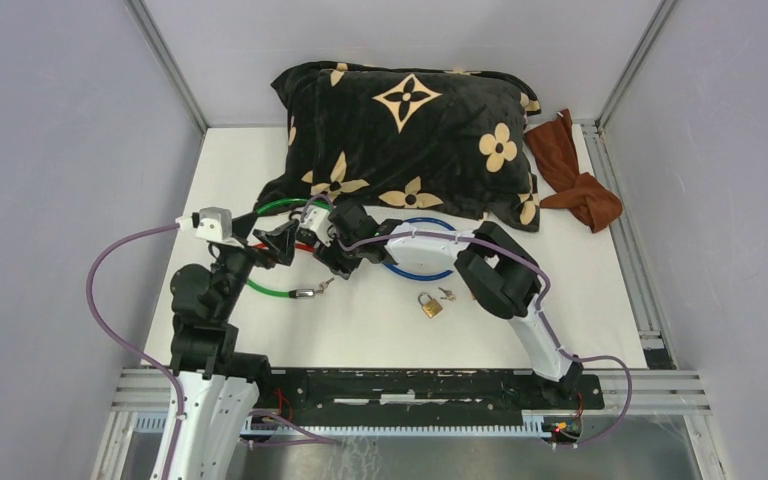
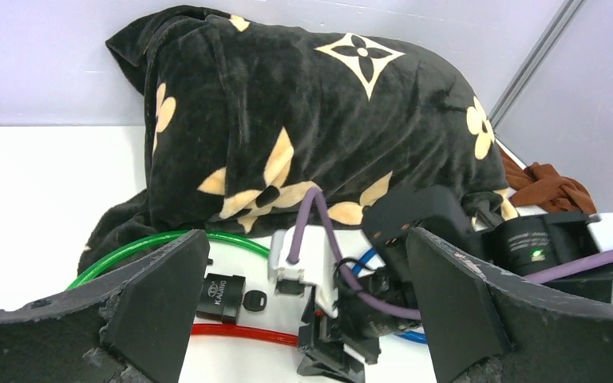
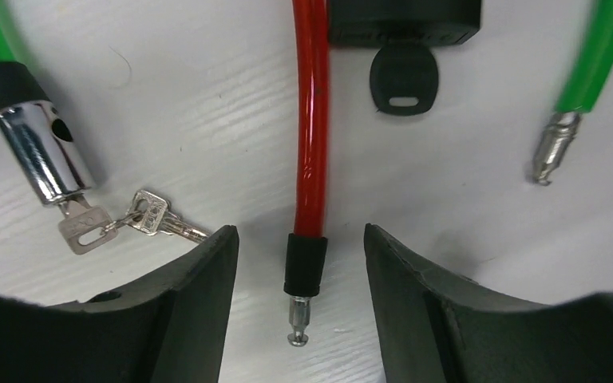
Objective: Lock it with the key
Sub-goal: Move the lock to the center of the board.
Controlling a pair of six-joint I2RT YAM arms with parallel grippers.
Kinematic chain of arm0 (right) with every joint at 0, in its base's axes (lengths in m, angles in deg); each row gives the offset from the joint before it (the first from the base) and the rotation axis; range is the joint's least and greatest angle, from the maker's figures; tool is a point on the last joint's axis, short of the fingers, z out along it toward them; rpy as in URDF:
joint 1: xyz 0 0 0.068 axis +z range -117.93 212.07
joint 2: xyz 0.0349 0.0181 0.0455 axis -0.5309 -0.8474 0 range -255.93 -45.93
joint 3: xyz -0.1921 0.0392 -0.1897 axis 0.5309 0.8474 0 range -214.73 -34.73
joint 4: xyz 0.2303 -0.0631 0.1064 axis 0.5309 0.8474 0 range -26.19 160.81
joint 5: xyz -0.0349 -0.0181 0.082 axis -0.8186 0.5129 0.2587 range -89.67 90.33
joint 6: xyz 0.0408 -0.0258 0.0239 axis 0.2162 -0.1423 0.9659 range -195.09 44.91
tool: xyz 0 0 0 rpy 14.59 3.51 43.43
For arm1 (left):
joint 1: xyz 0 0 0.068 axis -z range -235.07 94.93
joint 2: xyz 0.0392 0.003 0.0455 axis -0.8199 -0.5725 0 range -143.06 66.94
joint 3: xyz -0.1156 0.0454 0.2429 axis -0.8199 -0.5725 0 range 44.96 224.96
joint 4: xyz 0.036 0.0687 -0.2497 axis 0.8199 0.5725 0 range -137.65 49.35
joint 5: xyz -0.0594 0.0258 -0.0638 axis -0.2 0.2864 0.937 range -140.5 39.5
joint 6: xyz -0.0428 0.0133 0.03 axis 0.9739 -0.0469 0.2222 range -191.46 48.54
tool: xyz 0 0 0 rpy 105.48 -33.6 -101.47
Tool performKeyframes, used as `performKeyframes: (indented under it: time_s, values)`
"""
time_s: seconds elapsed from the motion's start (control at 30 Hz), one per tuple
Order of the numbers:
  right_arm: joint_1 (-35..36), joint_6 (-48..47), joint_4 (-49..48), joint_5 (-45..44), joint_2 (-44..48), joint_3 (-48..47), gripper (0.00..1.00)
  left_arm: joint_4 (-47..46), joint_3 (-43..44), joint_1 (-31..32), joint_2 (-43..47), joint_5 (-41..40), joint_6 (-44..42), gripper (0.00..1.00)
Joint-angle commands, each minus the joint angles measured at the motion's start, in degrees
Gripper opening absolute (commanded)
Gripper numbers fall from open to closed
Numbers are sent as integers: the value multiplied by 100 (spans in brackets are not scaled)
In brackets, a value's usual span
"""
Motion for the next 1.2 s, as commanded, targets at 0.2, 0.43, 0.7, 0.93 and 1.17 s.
performKeyframes:
  time_s: [0.2,0.43,0.7,0.93,1.17]
  values:
    - [256,-80,695,-973,-415,-537,24,-90,63,-93,74,-105,432,100]
    - [243,70,605,-924,87,-373,0,1082,312,-90,-733,-1209,-1735,100]
    - [225,276,-641,-500,1654,1049,0,2935,983,-100,-2450,-168,-5158,98]
    - [204,252,-1083,-348,2625,2052,0,3012,1022,-122,-3345,-79,-6744,100]
    - [208,318,-1244,-138,3372,2854,0,1566,658,-265,-3915,165,-7420,100]
